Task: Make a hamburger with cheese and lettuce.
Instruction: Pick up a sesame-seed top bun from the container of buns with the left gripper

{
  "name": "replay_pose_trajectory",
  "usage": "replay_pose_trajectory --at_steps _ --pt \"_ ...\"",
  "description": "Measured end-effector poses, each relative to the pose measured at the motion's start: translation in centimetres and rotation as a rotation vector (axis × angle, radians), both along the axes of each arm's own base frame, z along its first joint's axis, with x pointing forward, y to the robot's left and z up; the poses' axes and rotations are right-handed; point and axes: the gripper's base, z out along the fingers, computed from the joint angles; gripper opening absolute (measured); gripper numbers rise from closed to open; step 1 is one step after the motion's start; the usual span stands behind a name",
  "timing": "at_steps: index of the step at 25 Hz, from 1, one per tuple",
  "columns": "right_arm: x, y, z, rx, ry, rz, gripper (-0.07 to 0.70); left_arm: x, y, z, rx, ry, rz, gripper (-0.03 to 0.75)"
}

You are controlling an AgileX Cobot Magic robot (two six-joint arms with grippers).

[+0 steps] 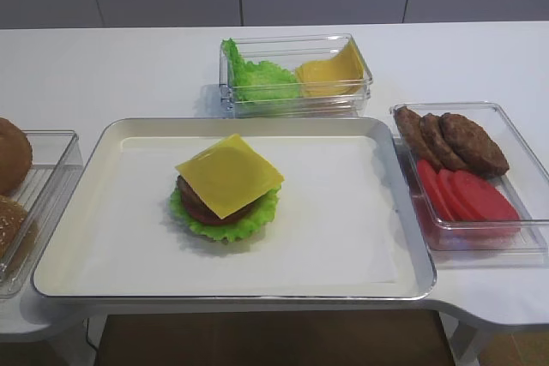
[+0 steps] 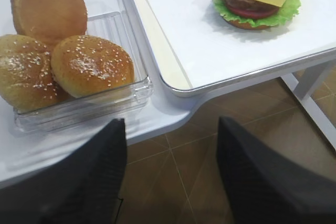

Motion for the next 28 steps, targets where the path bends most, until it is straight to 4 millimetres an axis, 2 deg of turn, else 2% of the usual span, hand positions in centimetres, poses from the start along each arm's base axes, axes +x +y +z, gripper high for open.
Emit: replay_pose_trajectory --at_steps 28 --pt "0.0 0.0 0.0 0.0 0.0 0.0 0.425 0.0 0.0 0.0 0.0 0.0 0.0 0.409"
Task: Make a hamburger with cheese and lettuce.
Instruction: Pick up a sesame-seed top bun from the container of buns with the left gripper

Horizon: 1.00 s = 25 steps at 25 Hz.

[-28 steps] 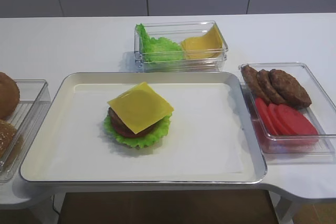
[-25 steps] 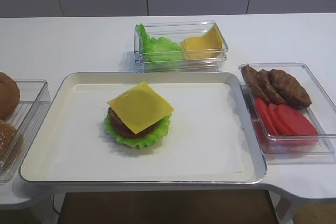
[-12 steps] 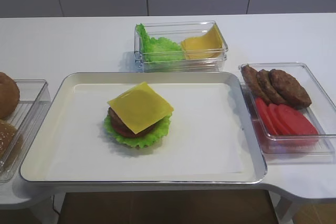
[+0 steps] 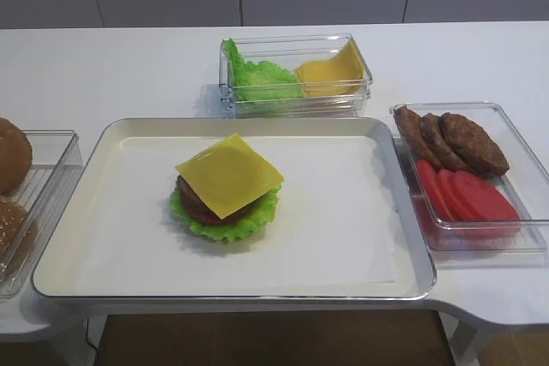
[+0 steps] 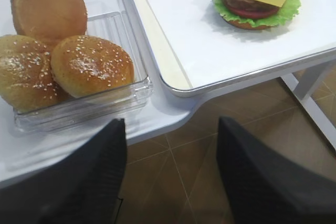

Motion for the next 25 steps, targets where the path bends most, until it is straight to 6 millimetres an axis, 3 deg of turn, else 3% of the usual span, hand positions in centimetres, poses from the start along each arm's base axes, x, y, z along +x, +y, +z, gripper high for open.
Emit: replay_pose_trajectory --at_steps 25 --pt "0.0 0.0 0.0 0.0 0.0 0.0 0.425 0.03 0.19 -0.02 0.019 -0.001 0.013 0.409"
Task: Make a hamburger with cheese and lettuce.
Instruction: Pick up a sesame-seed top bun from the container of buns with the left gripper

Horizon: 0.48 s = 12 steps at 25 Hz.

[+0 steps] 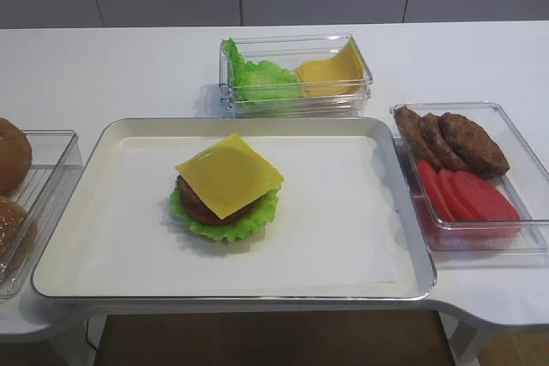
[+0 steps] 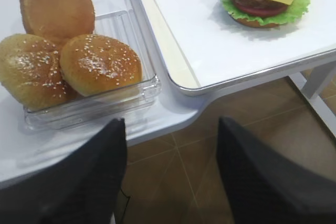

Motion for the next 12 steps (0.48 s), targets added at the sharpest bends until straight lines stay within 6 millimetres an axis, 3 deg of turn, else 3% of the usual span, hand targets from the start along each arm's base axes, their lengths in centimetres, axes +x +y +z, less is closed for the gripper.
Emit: replay_pose_trajectory --at_steps 5,12 --pt "0.0 0.0 0.0 0.0 0.0 0.0 0.425 -0.1 0.0 0.0 -0.01 0.026 0.012 0.409" --pt "0.0 0.0 0.0 0.0 0.0 0.0 0.424 1.7 -0.1 0.9 -0.006 0.149 0.015 0.409"
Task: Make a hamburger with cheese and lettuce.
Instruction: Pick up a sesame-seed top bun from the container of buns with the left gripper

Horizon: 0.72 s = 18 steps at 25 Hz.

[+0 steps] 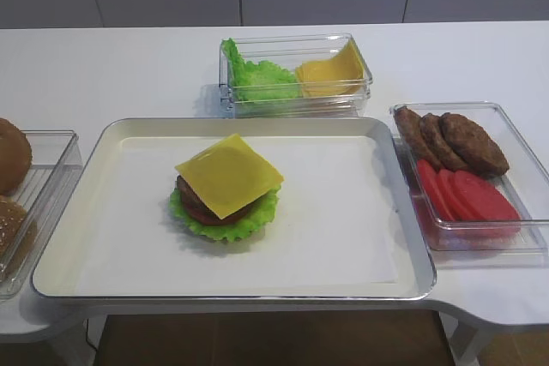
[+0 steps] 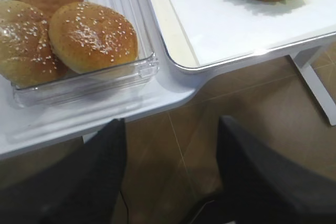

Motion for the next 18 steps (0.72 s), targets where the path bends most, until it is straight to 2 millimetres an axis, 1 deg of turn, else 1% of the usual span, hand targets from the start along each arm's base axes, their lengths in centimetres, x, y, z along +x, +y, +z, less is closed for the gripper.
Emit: replay_pose_trajectory --at_steps 3,7,10,15,18 --pt "0.0 0.0 0.0 0.0 0.0 0.0 0.425 0.7 0.0 0.8 -0.001 0.029 0.014 0.409" --pt "0.0 0.0 0.0 0.0 0.0 0.0 0.424 1.7 0.5 2.5 0.019 0.082 0.077 0.409" --pt "0.0 0.0 0.0 0.0 0.0 0.0 0.425 2.9 0.8 4.0 0.029 0.121 0.124 0.409" --pt "0.0 0.0 0.0 0.0 0.0 0.0 0.425 6.0 0.8 6.1 0.031 0.193 0.154 0.409" --pt "0.0 0.0 0.0 0.0 0.0 0.0 0.425 7.8 0.7 6.6 0.031 0.241 0.16 0.409"
